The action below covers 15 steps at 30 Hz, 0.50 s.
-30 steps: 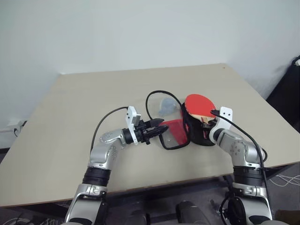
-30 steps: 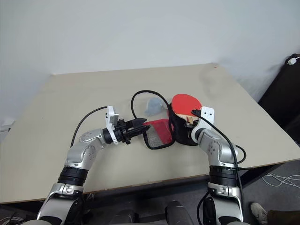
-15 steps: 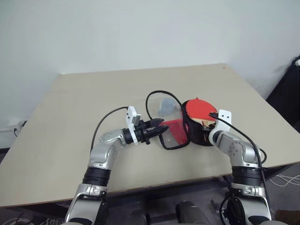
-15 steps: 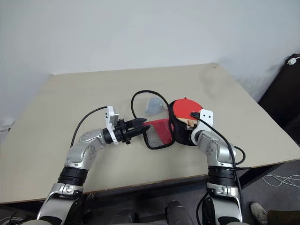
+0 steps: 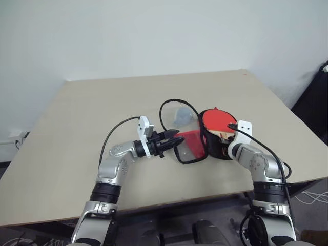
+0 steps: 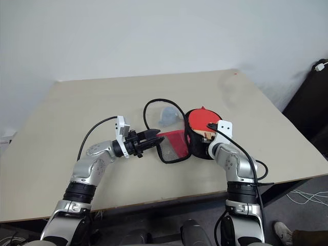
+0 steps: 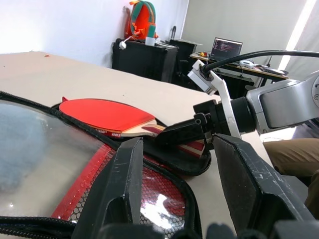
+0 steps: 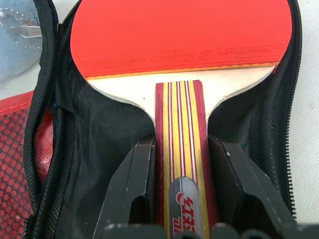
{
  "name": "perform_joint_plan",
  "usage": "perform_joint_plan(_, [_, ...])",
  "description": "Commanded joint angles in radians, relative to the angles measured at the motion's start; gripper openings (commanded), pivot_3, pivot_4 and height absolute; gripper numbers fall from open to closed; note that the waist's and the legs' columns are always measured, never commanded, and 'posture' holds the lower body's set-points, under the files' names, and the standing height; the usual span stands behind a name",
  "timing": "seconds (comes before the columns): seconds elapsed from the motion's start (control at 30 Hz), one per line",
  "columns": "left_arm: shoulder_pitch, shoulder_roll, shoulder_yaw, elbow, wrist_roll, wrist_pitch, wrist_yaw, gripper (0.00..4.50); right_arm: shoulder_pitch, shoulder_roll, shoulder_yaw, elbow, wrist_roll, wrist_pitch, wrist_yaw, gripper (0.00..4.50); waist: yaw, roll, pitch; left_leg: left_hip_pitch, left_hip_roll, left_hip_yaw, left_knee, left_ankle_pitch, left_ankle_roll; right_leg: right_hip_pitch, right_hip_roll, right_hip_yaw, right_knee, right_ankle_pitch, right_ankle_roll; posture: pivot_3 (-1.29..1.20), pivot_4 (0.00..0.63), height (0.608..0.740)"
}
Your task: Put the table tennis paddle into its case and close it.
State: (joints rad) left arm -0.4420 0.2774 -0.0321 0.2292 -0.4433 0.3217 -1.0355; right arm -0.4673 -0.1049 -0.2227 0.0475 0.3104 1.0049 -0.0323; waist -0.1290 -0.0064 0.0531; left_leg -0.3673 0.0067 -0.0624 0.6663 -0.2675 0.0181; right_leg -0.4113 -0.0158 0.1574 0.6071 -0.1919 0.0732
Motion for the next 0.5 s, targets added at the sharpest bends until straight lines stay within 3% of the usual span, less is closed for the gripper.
perform_joint_plan(0.03, [-0.025,0.006,0.012,-0.024,-0.008,-0.017,-0.003,2.29,-0.017,0.006,-0.003,-0.028,0.002,-0.001,-0.002,1.19,0.000,0.000,0.000,0.000,0.000,0.000,0.000,0.000,0.000,0.000,0.000,0.000,0.000,0.000,0.000,0.00,0.000,0.740])
perform_joint_plan(0.07, [-0.025,0.006,0.012,-0.024,-0.008,-0.016,-0.002,2.29,-0.016,0.005,-0.004,-0.028,0.003,-0.001,0.000,1.90,0.000,0.000,0.000,0.000,0.000,0.000,0.000,0.000,0.000,0.000,0.000,0.000,0.000,0.000,0.000,0.00,0.000,0.740])
perform_joint_plan(0.37, [-0.021,0.006,0.016,-0.026,-0.010,-0.017,0.001,2.29,-0.019,0.004,0.005,-0.037,0.010,-0.003,0.026,4.39,-0.001,0.000,0.000,0.000,0.000,0.000,0.000,0.000,0.000,0.000,0.000,0.000,0.000,0.000,0.000,0.00,0.000,0.740])
perform_joint_plan(0.5, [-0.020,0.007,0.017,-0.027,-0.011,-0.016,0.001,2.29,-0.023,-0.001,0.012,-0.048,-0.008,-0.029,0.017,4.46,-0.001,0.000,0.000,0.000,0.000,0.000,0.000,0.000,0.000,0.000,0.000,0.000,0.000,0.000,0.000,0.00,0.000,0.740])
